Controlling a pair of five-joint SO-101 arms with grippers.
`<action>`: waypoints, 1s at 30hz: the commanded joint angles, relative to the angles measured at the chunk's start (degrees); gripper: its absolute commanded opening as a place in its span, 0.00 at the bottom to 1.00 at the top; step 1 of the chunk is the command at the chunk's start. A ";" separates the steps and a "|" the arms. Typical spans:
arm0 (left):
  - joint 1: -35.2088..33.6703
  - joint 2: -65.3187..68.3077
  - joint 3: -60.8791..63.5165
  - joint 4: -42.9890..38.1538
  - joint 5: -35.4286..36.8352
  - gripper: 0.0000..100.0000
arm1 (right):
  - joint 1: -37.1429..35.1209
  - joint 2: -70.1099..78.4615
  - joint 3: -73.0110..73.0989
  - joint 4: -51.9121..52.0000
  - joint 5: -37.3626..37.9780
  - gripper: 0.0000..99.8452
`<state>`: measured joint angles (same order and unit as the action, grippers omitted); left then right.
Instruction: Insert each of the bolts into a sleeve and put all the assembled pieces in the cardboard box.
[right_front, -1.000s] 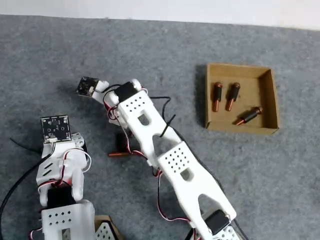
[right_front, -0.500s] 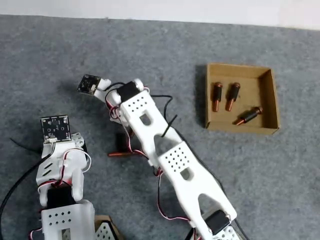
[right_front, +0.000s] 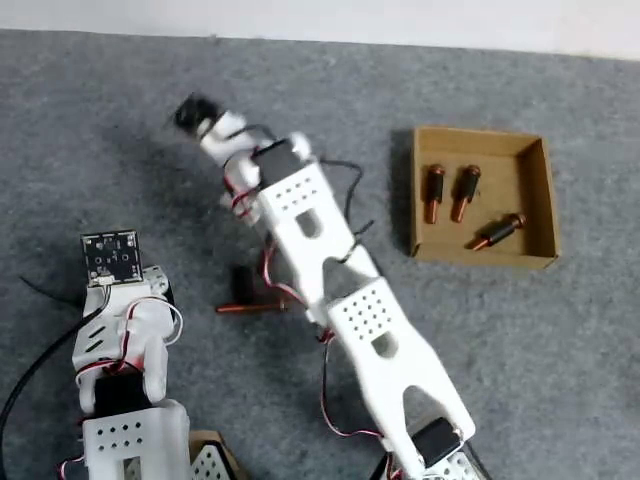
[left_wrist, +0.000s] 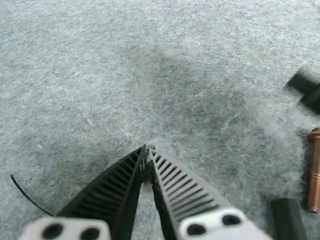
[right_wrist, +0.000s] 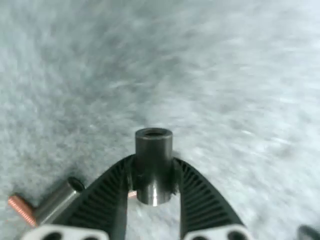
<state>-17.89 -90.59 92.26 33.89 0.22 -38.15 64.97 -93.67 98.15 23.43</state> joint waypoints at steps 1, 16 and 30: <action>0.84 -0.75 -0.31 -1.23 -0.26 0.01 | 2.77 -12.44 -7.78 2.95 -3.52 0.00; 0.84 -0.75 -0.22 -1.23 -0.26 0.01 | 7.60 -25.36 -7.16 3.12 -10.46 0.00; 1.01 -0.75 1.54 -5.10 -0.26 0.01 | 10.68 -39.52 5.14 3.12 -10.46 0.00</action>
<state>-17.89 -90.59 94.20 30.20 0.22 -27.87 34.46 -94.11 100.18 13.49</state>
